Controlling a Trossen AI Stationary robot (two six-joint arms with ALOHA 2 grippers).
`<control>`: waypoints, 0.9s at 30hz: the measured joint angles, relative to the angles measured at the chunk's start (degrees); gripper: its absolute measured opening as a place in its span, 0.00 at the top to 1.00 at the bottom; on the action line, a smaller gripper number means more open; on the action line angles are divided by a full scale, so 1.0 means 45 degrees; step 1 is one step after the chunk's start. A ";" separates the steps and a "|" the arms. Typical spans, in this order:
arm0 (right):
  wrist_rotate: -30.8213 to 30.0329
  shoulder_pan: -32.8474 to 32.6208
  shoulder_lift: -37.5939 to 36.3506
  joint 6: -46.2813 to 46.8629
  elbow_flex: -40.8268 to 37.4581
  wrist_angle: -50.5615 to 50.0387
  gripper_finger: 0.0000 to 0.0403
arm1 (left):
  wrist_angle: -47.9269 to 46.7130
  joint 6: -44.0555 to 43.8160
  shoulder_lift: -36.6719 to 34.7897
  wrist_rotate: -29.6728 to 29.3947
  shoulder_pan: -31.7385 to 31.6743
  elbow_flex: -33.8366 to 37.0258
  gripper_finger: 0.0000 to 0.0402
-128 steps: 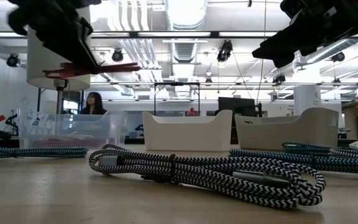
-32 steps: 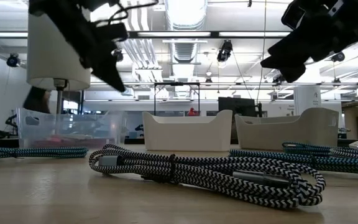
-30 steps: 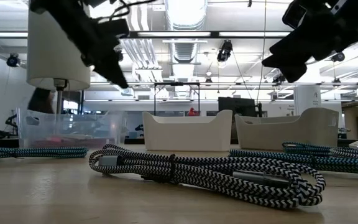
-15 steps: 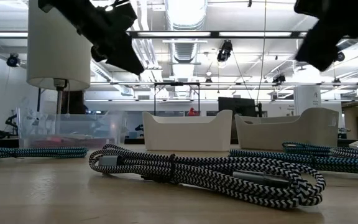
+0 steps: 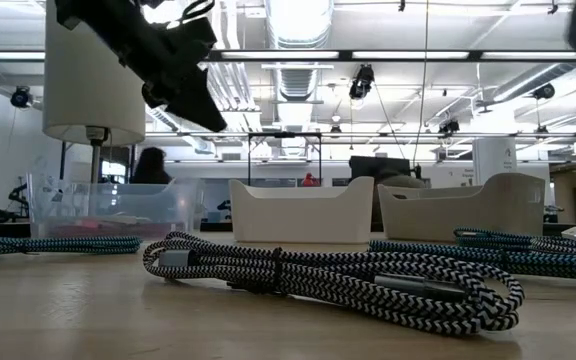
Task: Pick & Place USB Port
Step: Put the pink patterned charger cable into the transparent bin
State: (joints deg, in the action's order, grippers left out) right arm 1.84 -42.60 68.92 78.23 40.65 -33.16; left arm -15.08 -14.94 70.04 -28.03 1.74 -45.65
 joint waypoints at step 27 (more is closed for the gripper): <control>0.3607 -0.0675 0.5155 0.3275 0.1153 -0.0443 0.61 | 0.0249 -0.0680 0.0000 0.0008 0.0000 0.0204 0.73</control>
State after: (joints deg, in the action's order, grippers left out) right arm 18.07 -45.64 92.12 92.97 45.84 -35.15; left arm -13.96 -18.00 70.04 -28.00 1.74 -44.73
